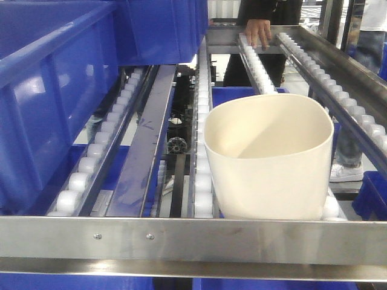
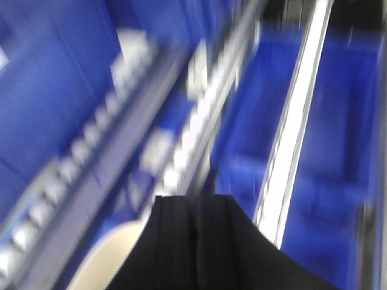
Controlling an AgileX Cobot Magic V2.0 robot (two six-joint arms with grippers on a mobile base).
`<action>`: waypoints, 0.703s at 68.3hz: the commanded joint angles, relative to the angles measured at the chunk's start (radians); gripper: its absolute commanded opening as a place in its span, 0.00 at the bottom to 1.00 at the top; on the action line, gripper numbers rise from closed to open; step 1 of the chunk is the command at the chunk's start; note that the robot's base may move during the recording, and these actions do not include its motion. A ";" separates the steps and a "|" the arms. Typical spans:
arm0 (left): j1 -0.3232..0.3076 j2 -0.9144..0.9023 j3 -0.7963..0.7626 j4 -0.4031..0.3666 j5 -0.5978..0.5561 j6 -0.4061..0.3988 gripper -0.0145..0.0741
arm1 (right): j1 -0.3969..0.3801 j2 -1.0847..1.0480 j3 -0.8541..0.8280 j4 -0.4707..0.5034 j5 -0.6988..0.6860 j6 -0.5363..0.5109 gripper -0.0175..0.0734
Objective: Move white bin to right shelf second layer
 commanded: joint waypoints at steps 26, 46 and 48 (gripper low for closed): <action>-0.006 -0.014 0.037 0.000 -0.085 -0.003 0.26 | 0.002 -0.088 0.100 -0.001 -0.222 0.000 0.25; -0.006 -0.014 0.037 0.000 -0.085 -0.003 0.26 | 0.002 -0.082 0.100 -0.001 -0.221 0.000 0.25; -0.006 -0.014 0.037 0.000 -0.085 -0.003 0.26 | 0.002 -0.082 0.100 -0.001 -0.221 0.000 0.25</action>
